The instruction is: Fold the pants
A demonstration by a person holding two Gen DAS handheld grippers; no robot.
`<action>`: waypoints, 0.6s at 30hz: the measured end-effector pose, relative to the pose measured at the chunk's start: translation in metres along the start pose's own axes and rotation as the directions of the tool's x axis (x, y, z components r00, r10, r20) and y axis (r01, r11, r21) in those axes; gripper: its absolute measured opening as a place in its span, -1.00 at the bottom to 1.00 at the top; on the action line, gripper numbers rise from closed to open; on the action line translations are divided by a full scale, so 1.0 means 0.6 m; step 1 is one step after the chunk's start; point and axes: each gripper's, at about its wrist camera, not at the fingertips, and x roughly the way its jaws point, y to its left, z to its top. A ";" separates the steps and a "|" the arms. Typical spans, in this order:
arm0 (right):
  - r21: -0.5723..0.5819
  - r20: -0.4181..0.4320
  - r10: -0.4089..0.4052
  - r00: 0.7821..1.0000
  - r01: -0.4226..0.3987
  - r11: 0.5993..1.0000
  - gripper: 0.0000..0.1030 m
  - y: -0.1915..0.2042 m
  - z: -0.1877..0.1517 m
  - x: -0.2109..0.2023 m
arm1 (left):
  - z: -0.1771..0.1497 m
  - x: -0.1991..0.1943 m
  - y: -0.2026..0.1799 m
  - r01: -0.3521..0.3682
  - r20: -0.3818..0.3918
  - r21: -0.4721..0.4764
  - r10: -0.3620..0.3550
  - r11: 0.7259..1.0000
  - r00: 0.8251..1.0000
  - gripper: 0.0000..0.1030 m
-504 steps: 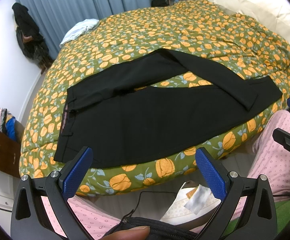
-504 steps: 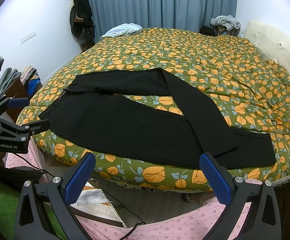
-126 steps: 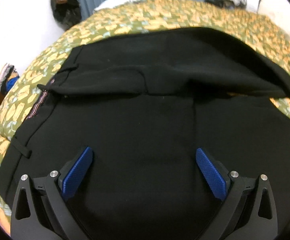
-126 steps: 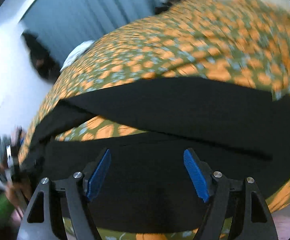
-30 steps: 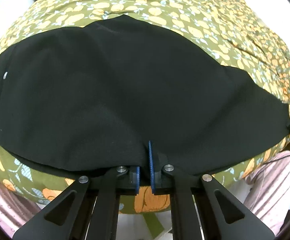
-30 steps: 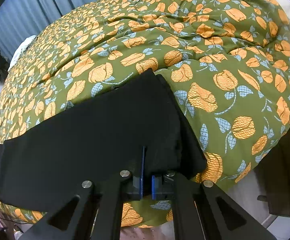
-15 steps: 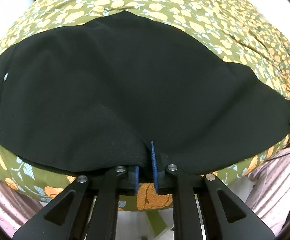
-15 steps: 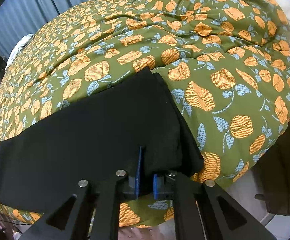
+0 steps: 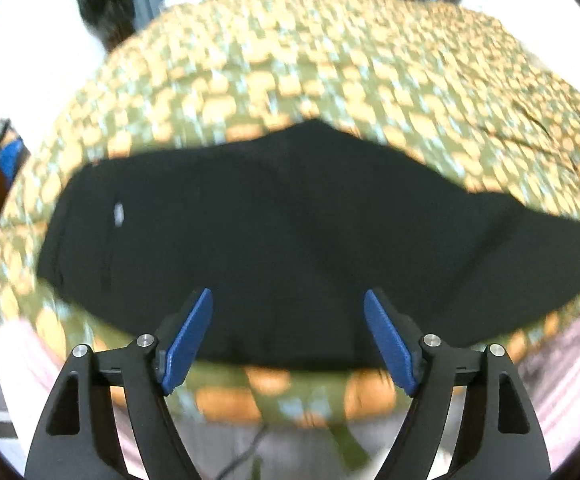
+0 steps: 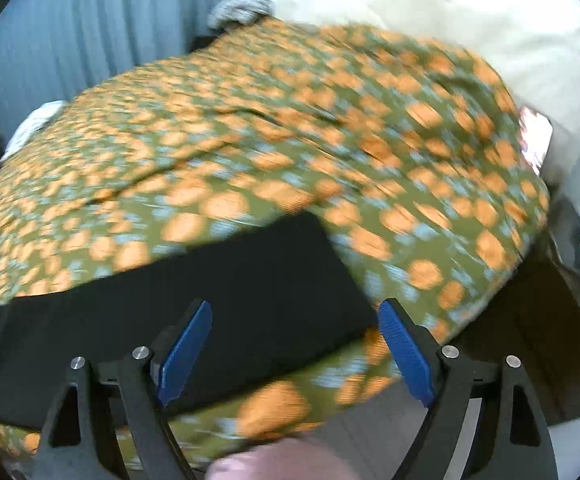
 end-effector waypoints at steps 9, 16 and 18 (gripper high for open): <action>-0.162 -0.129 0.329 0.936 -0.347 0.924 0.75 0.288 -0.079 0.025 | -0.062 0.097 0.027 -0.109 -0.117 0.019 0.111 0.994 0.987 0.48; -0.231 -0.273 0.289 0.918 -0.354 0.906 0.84 0.374 -0.168 0.081 | -0.064 0.093 0.020 -0.119 -0.116 0.035 0.122 0.992 0.986 0.54; -0.199 -0.271 0.318 0.909 -0.376 0.905 0.94 0.370 -0.168 0.084 | -0.058 0.089 0.012 -0.120 -0.115 0.033 0.123 0.992 0.986 0.54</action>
